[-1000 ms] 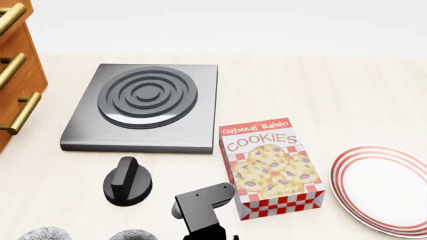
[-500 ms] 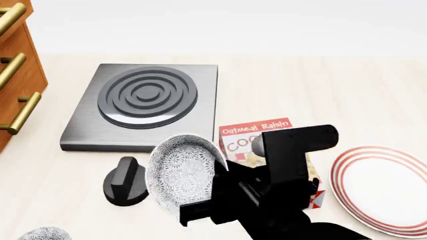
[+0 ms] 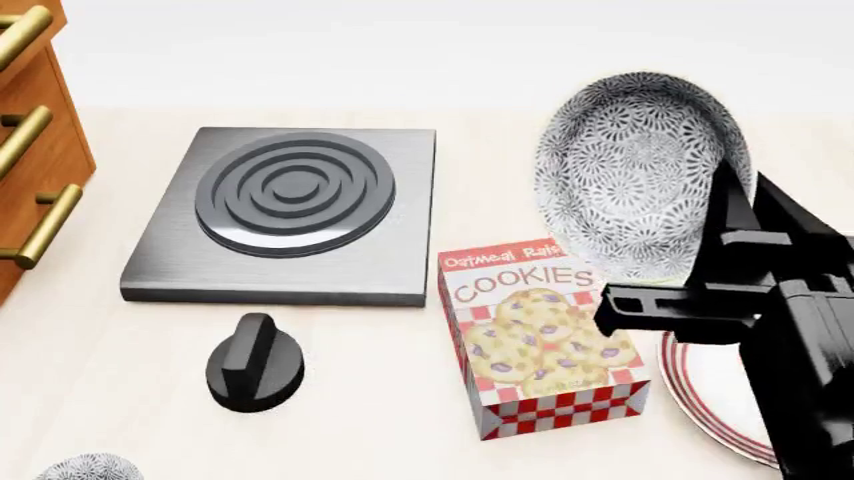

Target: Pick the akita bowl from table center and place it on the plate.

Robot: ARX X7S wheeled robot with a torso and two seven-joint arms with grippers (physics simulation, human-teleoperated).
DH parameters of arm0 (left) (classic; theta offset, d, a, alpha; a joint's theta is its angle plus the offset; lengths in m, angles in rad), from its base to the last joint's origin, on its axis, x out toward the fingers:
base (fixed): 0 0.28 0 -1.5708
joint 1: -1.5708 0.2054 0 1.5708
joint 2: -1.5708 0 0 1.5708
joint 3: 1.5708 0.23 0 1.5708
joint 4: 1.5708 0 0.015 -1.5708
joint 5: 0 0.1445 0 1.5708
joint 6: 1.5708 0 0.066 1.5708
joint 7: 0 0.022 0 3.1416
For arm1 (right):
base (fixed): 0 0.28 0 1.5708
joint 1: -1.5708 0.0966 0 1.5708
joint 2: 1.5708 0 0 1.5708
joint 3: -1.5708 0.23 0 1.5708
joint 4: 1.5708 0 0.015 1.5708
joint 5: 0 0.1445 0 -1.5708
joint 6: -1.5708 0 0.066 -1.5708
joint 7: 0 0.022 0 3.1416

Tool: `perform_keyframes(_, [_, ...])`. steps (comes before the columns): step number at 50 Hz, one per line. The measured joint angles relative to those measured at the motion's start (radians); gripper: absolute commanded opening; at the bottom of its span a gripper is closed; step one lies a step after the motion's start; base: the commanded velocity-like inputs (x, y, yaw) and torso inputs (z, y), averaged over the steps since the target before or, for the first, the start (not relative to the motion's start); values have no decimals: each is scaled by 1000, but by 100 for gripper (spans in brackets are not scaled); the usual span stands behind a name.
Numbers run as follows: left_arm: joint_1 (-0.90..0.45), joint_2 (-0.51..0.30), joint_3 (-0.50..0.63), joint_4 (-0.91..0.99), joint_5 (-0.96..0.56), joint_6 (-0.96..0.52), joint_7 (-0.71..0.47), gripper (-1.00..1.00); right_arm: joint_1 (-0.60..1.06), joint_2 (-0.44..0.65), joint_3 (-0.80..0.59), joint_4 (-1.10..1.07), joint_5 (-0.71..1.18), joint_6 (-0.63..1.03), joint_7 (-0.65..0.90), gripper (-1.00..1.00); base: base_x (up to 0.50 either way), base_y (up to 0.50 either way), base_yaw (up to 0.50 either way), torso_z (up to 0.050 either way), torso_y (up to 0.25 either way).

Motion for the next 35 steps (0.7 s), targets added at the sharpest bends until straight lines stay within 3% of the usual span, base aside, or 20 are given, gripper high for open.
perform_keyframes(18, [4, -3, 7, 4, -5, 2, -2, 100, -21, 12, 150, 157, -9, -28, 71, -100, 0, 0, 0, 0, 0])
perform_keyframes(35, [12, -3, 10, 2, -10, 12, -1, 100, 24, 56, 142, 333, 47, 89, 160, -100, 0, 0, 0, 0, 0])
